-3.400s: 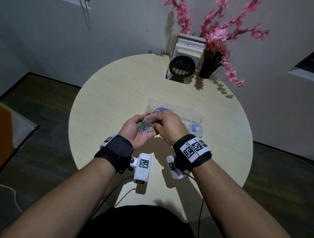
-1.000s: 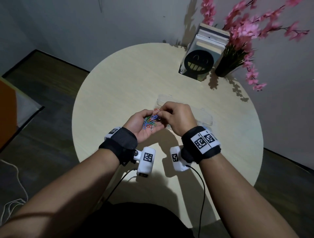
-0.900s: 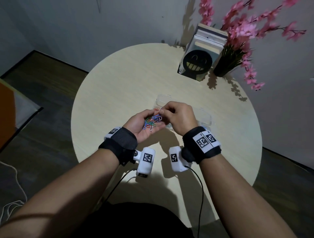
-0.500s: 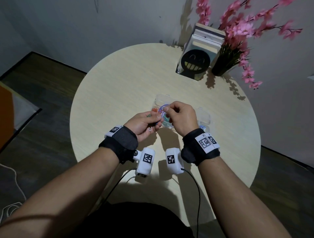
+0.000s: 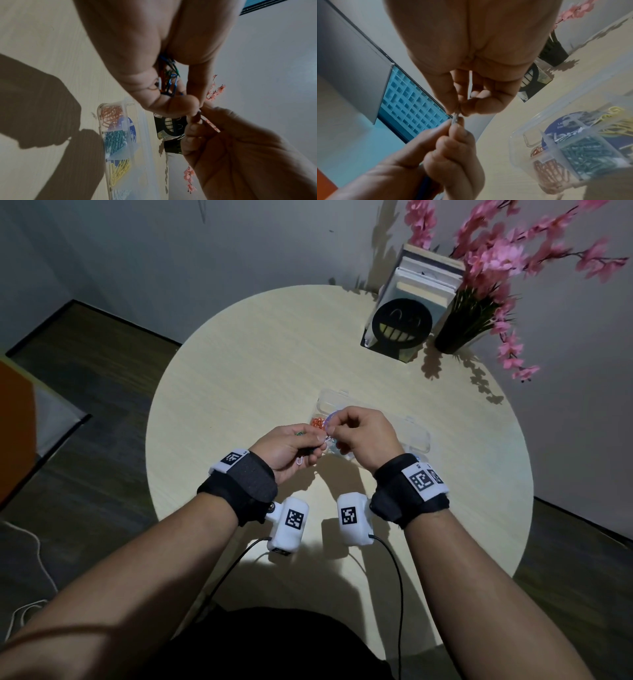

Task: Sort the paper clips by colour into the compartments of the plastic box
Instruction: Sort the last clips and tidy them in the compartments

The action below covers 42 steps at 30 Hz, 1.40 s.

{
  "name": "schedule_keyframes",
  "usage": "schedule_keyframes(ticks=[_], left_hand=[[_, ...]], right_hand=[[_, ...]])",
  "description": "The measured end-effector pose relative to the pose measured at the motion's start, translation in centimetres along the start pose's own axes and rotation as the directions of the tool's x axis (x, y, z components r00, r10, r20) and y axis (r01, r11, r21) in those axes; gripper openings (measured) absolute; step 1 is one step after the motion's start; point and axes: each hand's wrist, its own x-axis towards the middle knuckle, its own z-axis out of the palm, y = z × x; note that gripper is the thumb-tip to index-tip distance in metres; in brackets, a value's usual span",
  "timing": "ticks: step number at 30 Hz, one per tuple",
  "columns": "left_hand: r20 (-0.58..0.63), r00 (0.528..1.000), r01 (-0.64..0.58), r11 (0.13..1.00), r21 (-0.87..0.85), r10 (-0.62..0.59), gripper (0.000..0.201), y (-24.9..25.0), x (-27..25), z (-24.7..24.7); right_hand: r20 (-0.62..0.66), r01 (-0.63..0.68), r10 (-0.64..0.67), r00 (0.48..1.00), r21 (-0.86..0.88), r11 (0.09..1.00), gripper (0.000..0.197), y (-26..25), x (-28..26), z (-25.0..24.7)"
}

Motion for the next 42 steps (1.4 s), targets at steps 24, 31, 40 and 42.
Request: schedule_keyframes(ticks=[24, 31, 40, 42], left_hand=[[-0.338, 0.941, -0.121, 0.945, -0.302, 0.013, 0.008, -0.4, -1.2, -7.7], [-0.354, 0.935, -0.110, 0.958, -0.264, 0.010, 0.006, -0.8, -0.8, -8.2], [-0.317, 0.948, -0.118, 0.954, -0.276, 0.026, 0.007, -0.4, -0.8, -7.6], [-0.317, 0.948, -0.122, 0.952, -0.281, 0.028, 0.008, -0.3, -1.0, -7.7]], right_hand=[[0.213, 0.108, 0.157, 0.964, -0.857, 0.504, 0.025, 7.2, 6.2, 10.7], [0.096, -0.028, 0.193, 0.976, -0.830, 0.557, 0.028, 8.2, 5.7, 11.6], [0.044, -0.067, 0.176, 0.983, -0.811, 0.581, 0.027, 8.3, 5.9, 11.9], [0.046, -0.069, 0.170, 0.984, -0.789, 0.610, 0.026, 8.2, 6.0, 12.0]])
